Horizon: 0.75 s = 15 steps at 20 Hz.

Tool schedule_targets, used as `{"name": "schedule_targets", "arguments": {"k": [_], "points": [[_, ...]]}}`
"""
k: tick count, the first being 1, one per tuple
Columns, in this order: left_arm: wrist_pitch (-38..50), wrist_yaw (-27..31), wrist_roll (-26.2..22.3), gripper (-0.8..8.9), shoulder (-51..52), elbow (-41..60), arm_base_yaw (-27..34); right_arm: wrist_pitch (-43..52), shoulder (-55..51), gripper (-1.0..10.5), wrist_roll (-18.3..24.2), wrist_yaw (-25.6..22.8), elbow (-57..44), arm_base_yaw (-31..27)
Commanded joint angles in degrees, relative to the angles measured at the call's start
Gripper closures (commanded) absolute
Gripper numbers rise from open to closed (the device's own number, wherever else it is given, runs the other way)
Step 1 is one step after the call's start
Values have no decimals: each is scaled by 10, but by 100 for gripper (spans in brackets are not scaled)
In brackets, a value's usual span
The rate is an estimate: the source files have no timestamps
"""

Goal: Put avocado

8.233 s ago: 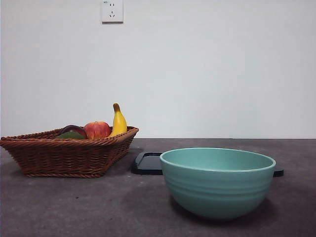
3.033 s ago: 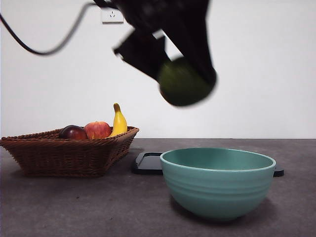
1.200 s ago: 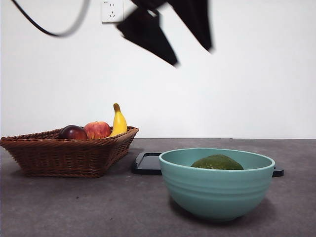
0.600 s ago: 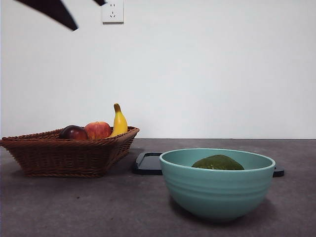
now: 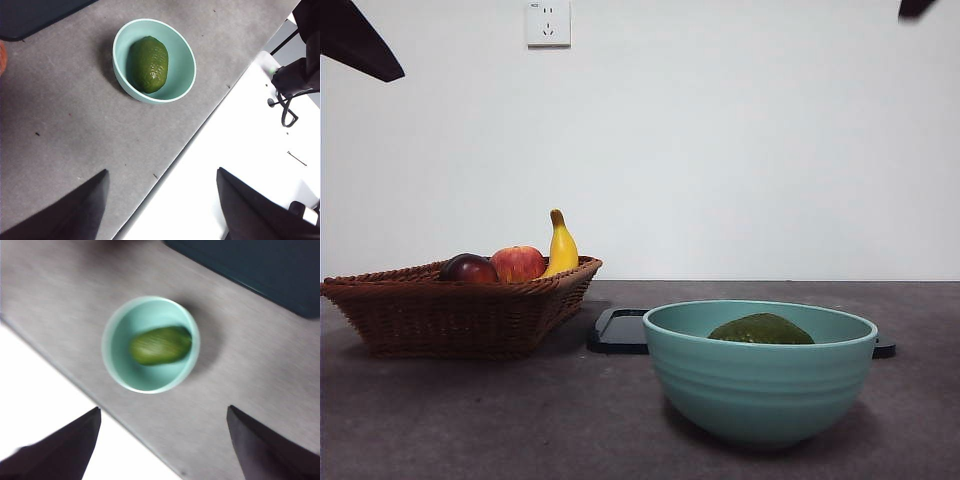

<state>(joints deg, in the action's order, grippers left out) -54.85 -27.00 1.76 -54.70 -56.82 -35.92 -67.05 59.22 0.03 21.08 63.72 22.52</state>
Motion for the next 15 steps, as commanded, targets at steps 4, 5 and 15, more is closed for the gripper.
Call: {"name": "schedule_targets", "arguments": {"k": [4,5,15], "points": [[5,-3,-11,471,-3,-5,-5,41,87,619,1,-31,11,30],[5,-3,-11,471,-3,-5,-5,53,105,619,0,-38,11,39],[5,-3,-11,471,-3,-5,-5,149,270,641,0,-81,11,85]]}}
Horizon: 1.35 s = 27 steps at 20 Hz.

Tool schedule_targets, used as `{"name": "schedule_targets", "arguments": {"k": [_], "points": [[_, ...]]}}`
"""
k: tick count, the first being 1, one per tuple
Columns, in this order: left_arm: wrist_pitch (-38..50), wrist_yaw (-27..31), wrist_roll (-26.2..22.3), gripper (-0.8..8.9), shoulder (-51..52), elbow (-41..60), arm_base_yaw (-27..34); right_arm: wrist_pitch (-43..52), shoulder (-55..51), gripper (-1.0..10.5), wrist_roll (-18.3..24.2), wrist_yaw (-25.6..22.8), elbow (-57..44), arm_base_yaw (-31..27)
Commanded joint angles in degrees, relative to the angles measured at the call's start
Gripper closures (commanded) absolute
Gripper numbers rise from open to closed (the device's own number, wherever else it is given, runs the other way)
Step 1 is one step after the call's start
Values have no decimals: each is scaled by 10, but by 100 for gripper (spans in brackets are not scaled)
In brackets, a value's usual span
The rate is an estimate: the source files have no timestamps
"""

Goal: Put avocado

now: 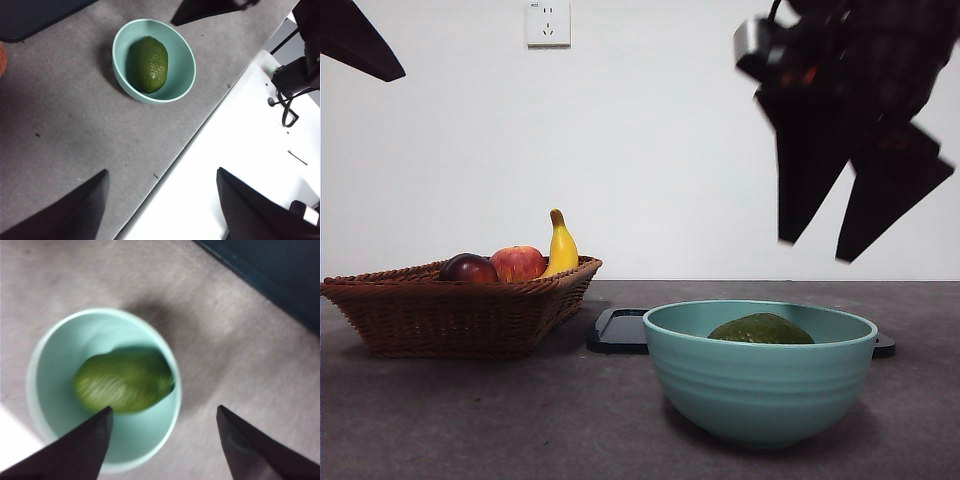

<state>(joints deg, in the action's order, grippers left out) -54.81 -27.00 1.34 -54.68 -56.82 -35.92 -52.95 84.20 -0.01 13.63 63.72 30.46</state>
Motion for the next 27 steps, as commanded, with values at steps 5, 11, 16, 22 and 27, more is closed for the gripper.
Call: {"name": "schedule_targets", "arguments": {"k": [5,11,16,22,27], "points": [[4,-3,-7,471,-3,-5,-5,33,72,673,5,-6,11,6],[4,-3,-7,471,-3,-5,-5,56,101,750,7,-6,11,6],[5,-3,-7,471,-3,-5,-5,68,109,889,9,-6,11,9],[5,-3,-7,471,-3,-5,-5,66,109,936,9,-1,11,9],[7,-3,-7,471,-3,-5,-5,71,89,936,6,-1,13,17]]}}
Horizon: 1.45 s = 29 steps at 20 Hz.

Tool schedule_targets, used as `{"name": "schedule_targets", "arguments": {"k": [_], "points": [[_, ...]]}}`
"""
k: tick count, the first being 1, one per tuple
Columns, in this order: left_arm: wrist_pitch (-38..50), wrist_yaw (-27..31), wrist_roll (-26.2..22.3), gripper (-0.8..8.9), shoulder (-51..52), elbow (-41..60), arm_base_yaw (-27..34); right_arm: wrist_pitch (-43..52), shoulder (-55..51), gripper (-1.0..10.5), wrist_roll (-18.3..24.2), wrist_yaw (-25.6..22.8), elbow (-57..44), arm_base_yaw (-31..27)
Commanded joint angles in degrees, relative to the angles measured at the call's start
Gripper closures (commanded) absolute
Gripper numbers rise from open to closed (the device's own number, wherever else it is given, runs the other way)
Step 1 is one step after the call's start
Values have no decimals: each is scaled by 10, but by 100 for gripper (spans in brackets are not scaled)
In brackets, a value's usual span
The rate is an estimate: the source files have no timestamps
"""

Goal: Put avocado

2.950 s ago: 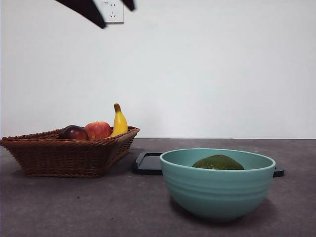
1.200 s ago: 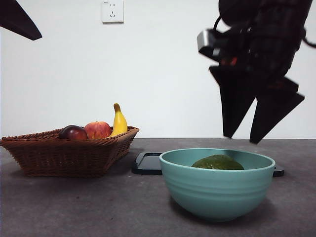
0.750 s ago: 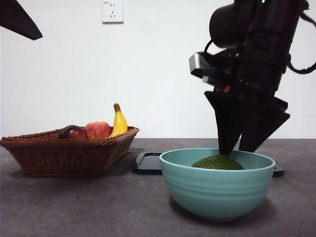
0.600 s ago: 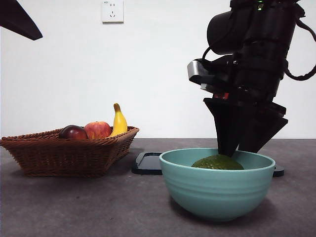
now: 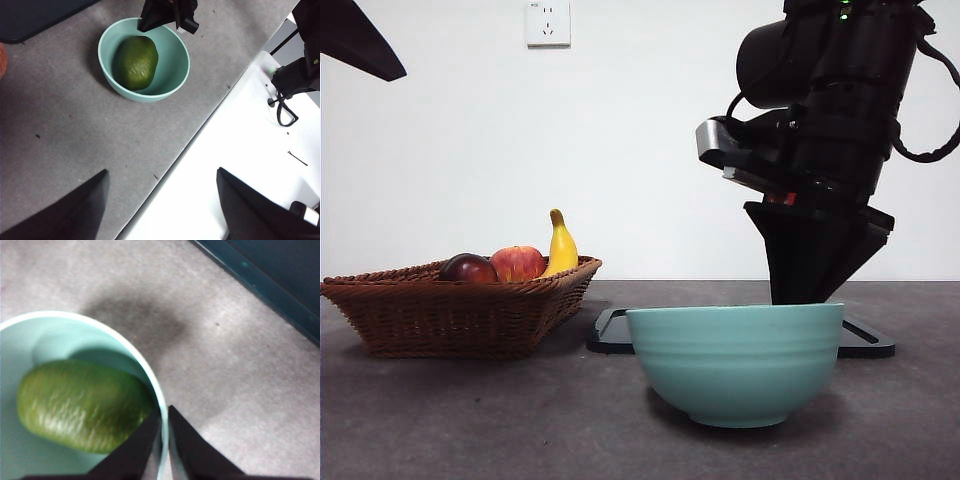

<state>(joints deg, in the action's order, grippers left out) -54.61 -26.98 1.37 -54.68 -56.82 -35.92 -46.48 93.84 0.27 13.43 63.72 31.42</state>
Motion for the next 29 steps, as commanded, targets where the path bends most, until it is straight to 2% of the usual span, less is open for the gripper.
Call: {"name": "schedule_targets", "arguments": {"k": [1,5,11,17,22,29], "points": [[5,-3,-7,471,-3,-5,-5,9,-16,936,-2,0,14,8],[8,-3,-7,471,-3,-5,-5,7,-30,936,-12,-3,27,2],[7,-3,-7,471,-3,-5,-5,17,-22,936,-15,-45,82,-26],[6,-3,-7,471,-3,-5,-5,14,65,936,-13,-43,198,-96],[6,-3,-7,471,-3,-5,-5,21,170,936,-13,-43,281,-126],[5,-3,-7,471,-3,-5,-5,49,211,936,-13,-43,286,-129]]}}
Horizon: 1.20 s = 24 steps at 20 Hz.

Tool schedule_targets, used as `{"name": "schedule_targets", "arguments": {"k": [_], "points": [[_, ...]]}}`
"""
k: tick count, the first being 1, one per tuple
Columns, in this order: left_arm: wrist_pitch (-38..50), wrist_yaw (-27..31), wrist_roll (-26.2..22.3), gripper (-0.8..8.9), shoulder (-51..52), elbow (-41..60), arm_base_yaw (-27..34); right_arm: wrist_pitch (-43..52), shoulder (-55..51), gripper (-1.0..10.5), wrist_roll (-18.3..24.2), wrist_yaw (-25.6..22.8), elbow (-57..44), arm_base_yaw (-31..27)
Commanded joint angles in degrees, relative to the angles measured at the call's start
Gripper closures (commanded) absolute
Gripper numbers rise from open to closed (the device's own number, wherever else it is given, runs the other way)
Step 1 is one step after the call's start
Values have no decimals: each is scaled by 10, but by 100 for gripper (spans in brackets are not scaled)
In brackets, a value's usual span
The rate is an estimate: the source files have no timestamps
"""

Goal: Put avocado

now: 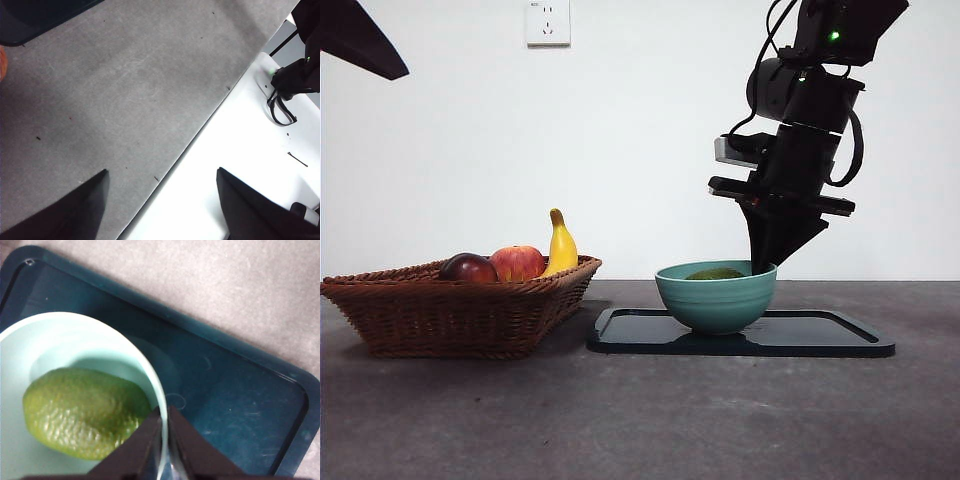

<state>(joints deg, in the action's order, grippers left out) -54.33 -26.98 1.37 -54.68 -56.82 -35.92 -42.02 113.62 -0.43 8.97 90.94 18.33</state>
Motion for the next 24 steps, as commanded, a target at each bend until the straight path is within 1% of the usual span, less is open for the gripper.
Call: {"name": "schedule_targets", "arguments": {"k": [1,3,5,6,8,10,11,13,18,22,24], "points": [[3,-3,-7,471,-3,-5,-5,4,14,936,-6,1,14,2],[3,-3,-7,471,-3,-5,-5,1,14,926,-7,1,14,2],[3,-3,-7,471,-3,-5,-5,0,14,806,-7,1,14,2],[3,-3,-7,471,-3,-5,-5,-1,13,766,-11,1,14,2],[3,-3,-7,471,-3,-5,-5,-9,7,764,-12,-6,14,2],[3,-3,-7,471,-3,-5,-5,-16,-19,764,-11,-33,14,2],[3,-3,-7,471,-3,-5,-5,-18,-39,764,-11,-33,14,2],[3,-3,-7,471,-3,-5,-5,-31,-90,764,-11,-31,14,2],[4,-3,-7,471,-3,-5,-5,-126,-250,764,-11,-24,2,25],[12,-3,-7,471,-3,-5,-5,-133,-387,764,-12,-22,-90,44],[18,-3,-7,471,-3,-5,-5,-132,-456,764,-19,3,-150,52]]}}
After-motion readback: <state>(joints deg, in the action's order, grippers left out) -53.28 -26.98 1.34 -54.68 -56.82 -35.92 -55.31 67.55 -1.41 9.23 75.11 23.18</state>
